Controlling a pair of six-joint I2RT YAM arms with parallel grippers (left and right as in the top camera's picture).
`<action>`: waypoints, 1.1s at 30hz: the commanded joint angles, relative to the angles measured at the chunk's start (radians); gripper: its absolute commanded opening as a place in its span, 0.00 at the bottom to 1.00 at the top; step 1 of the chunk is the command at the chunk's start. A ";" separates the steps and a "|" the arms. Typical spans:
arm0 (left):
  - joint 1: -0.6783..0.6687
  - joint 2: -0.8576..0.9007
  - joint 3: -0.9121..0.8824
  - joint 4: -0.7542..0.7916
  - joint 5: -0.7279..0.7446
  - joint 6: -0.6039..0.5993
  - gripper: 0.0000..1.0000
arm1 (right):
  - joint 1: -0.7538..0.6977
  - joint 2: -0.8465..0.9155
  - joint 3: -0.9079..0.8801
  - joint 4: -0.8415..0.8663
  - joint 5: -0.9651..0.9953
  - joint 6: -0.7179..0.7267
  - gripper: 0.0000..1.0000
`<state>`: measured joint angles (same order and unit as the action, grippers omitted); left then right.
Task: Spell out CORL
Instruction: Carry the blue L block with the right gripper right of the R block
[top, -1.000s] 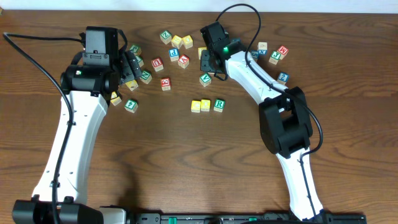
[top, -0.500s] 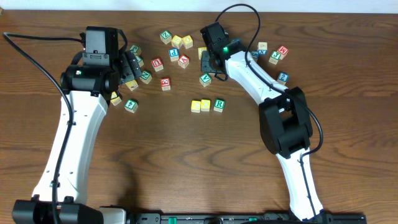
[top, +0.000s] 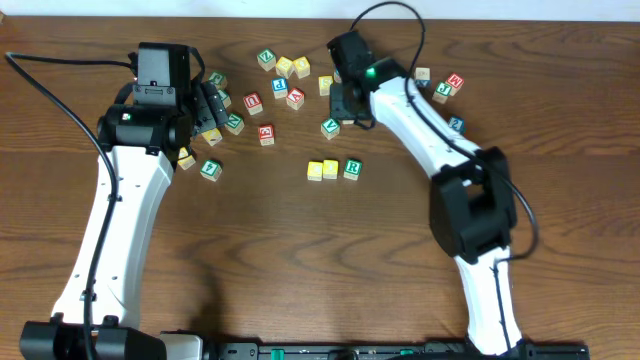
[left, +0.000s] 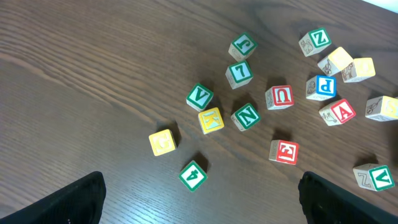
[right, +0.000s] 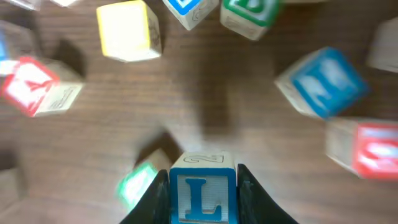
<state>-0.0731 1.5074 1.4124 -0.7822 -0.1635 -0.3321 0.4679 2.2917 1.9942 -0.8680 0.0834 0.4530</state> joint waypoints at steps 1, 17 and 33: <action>0.003 -0.004 0.005 -0.003 -0.006 0.010 0.98 | -0.006 -0.137 0.002 -0.064 0.008 -0.042 0.15; 0.003 -0.004 0.005 -0.003 -0.006 0.010 0.98 | -0.006 -0.162 -0.117 -0.340 0.009 -0.006 0.17; 0.003 -0.004 0.005 -0.003 -0.006 0.010 0.98 | -0.006 -0.162 -0.306 -0.213 -0.065 -0.005 0.17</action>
<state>-0.0731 1.5074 1.4124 -0.7826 -0.1635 -0.3321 0.4660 2.1216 1.6939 -1.0824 0.0223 0.4366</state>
